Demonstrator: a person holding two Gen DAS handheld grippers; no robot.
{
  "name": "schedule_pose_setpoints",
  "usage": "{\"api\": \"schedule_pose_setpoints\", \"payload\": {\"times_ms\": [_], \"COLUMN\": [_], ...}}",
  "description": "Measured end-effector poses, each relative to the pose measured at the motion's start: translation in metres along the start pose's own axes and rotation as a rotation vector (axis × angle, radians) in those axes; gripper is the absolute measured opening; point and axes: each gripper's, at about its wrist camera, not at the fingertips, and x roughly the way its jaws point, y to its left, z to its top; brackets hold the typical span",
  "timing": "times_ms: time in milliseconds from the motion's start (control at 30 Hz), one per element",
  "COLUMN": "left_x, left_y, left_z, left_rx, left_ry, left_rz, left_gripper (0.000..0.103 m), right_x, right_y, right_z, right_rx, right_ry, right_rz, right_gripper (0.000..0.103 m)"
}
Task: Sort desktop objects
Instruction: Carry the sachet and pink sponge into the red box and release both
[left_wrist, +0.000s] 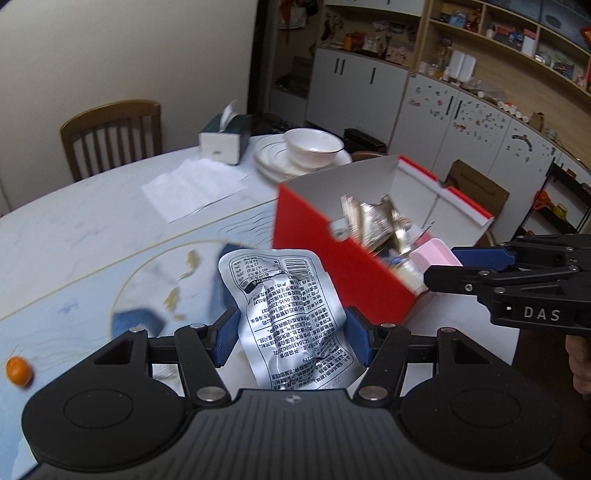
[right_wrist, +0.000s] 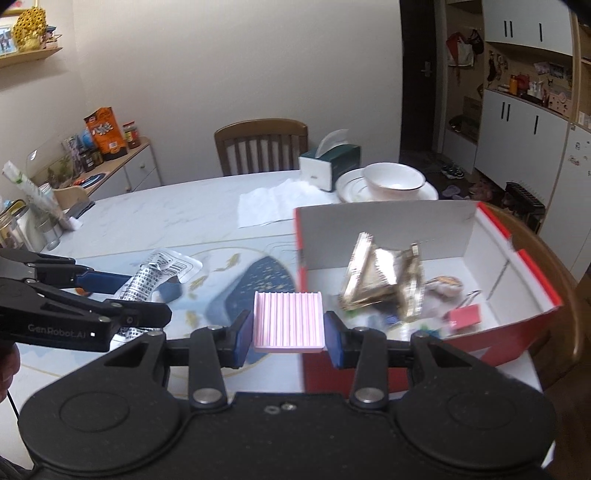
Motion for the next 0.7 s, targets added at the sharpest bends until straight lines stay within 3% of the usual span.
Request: {"api": "schedule_pose_setpoints", "payload": {"times_ms": [700], "left_x": [0.057], "left_y": [-0.096], "left_z": [0.049], "left_rx": [0.099], "left_ry": [0.002], "left_rz": [-0.034], "left_gripper": [0.06], "right_x": [0.001], "right_y": [-0.11], "right_z": [0.016], "right_rx": [-0.001], "right_ry": [-0.027], "right_rz": [-0.038], "right_gripper": [0.04]}}
